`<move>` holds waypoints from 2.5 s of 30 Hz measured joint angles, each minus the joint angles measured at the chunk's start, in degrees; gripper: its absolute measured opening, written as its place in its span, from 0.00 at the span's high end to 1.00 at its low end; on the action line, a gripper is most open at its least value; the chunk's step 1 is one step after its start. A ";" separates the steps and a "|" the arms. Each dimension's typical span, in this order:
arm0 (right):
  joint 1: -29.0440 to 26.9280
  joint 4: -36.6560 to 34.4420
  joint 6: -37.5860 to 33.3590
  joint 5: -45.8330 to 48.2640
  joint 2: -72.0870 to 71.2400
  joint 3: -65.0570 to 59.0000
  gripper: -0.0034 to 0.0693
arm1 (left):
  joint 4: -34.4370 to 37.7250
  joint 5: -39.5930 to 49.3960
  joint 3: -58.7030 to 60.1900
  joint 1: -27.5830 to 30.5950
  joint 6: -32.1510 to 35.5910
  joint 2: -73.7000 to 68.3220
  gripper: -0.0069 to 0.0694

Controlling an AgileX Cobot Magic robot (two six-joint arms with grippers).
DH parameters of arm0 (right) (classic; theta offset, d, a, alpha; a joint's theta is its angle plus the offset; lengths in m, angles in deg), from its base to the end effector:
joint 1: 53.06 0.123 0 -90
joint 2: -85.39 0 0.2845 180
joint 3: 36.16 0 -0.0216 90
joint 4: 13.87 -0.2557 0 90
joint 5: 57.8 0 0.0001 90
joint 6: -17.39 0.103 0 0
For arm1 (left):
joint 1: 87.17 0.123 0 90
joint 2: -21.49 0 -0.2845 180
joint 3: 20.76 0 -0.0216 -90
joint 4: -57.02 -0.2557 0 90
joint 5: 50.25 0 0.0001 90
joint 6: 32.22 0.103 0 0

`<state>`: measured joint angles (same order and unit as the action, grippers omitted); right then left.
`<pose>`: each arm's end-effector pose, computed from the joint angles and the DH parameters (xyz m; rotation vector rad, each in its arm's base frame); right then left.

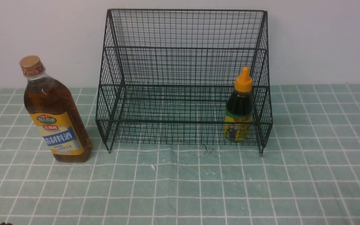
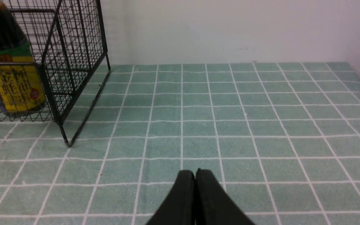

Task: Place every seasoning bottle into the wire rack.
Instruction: Use the left arm to grab the condiment bottle closest to it

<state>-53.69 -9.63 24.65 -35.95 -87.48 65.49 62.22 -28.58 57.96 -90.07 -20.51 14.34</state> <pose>0.0692 -0.0036 0.1693 0.0835 1.8703 0.0066 0.0691 -0.0070 0.1674 0.1827 1.8664 0.0164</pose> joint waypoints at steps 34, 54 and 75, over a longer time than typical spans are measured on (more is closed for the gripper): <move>-0.01 -0.25 0.00 0.00 0.00 0.00 0.97 | 0.00 0.00 0.00 0.00 0.00 0.00 0.92; -0.01 -0.25 0.00 0.00 0.00 0.00 0.97 | 21.07 -34.74 0.14 0.00 -5.79 0.00 0.92; -0.01 -0.25 0.17 0.00 0.00 0.00 0.97 | 2.32 -33.99 -31.95 0.00 -8.91 -43.94 0.45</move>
<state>-53.70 -9.87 24.82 -35.95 -87.48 65.49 64.54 -62.56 26.01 -90.07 -29.43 -29.60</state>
